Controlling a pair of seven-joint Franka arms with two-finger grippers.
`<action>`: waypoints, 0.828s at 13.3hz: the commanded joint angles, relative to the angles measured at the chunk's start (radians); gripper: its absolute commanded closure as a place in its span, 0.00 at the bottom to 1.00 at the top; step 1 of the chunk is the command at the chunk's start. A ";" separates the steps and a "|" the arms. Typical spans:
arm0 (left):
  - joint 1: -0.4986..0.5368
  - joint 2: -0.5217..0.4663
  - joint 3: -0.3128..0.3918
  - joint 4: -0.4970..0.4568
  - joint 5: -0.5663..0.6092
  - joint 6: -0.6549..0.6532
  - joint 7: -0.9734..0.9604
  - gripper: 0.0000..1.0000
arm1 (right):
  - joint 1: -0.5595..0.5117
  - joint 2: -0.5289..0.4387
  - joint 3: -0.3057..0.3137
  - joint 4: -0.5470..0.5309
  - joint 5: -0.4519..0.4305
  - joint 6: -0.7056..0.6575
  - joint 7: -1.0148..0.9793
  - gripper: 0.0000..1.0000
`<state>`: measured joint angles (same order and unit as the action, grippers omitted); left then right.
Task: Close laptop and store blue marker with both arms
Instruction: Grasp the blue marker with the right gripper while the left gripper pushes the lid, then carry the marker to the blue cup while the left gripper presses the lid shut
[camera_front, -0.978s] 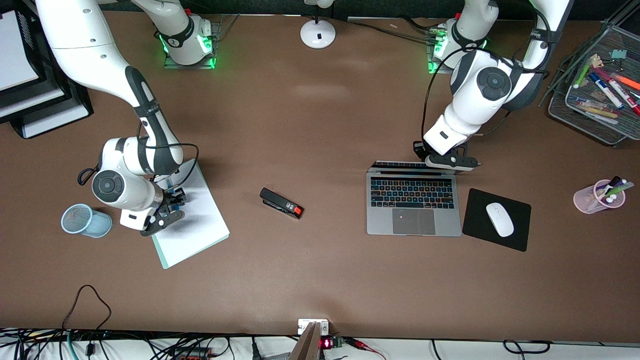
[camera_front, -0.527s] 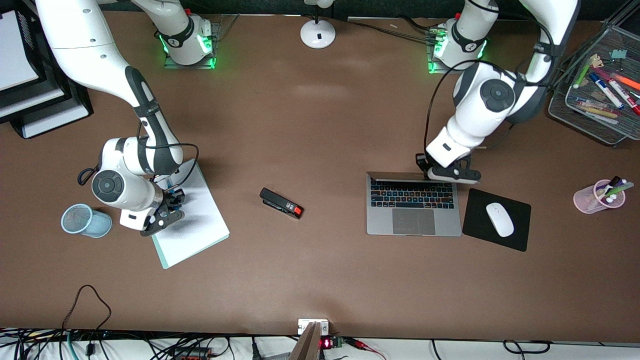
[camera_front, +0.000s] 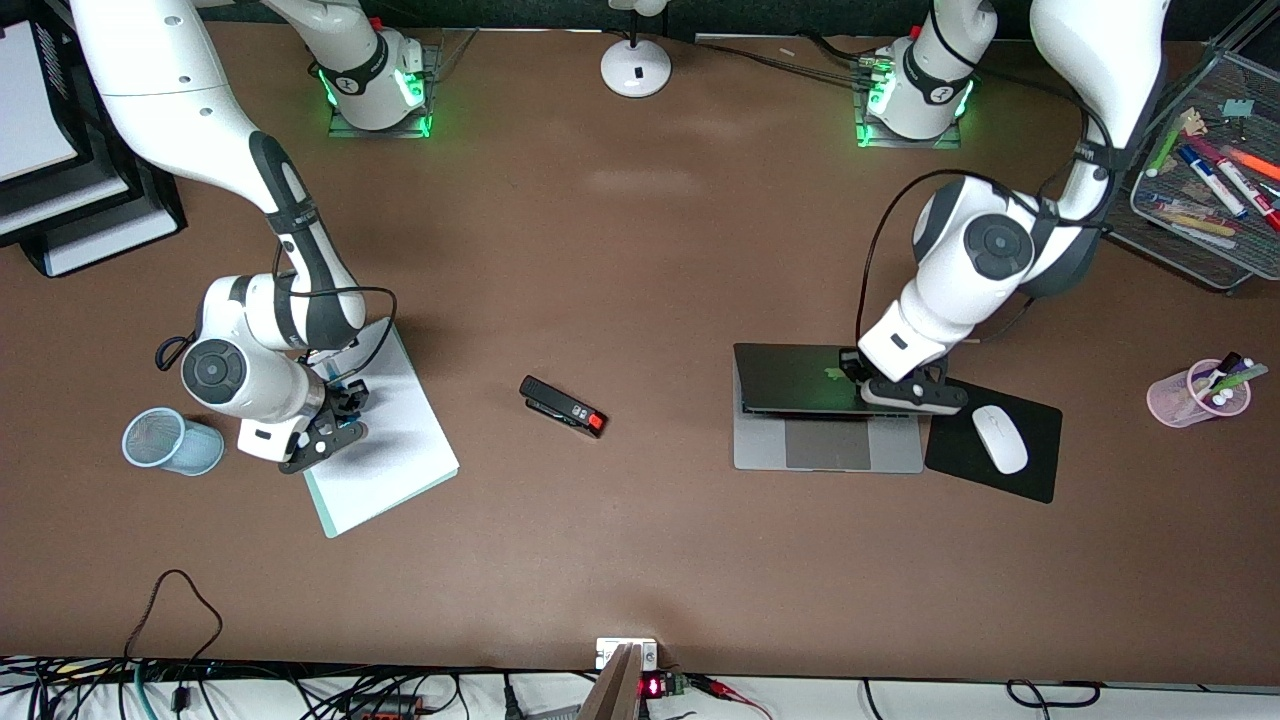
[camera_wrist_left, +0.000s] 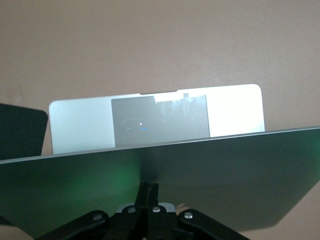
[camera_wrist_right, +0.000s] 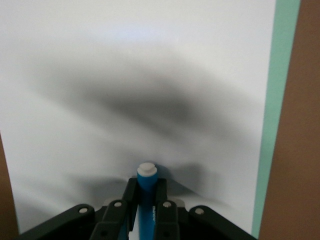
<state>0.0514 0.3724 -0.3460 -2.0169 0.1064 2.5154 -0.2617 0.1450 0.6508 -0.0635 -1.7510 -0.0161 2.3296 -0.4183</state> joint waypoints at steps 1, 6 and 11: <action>0.007 0.075 0.004 0.067 0.059 0.014 0.015 1.00 | -0.002 -0.072 0.002 -0.010 0.002 -0.001 -0.017 0.94; 0.004 0.158 0.021 0.075 0.087 0.111 0.013 1.00 | -0.001 -0.229 0.002 -0.010 -0.001 -0.010 -0.097 0.95; -0.002 0.215 0.028 0.093 0.088 0.143 0.015 1.00 | -0.034 -0.376 0.001 0.010 0.063 -0.009 -0.588 0.95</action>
<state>0.0527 0.5511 -0.3238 -1.9541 0.1691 2.6411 -0.2557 0.1384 0.3223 -0.0663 -1.7295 -0.0041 2.3295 -0.8233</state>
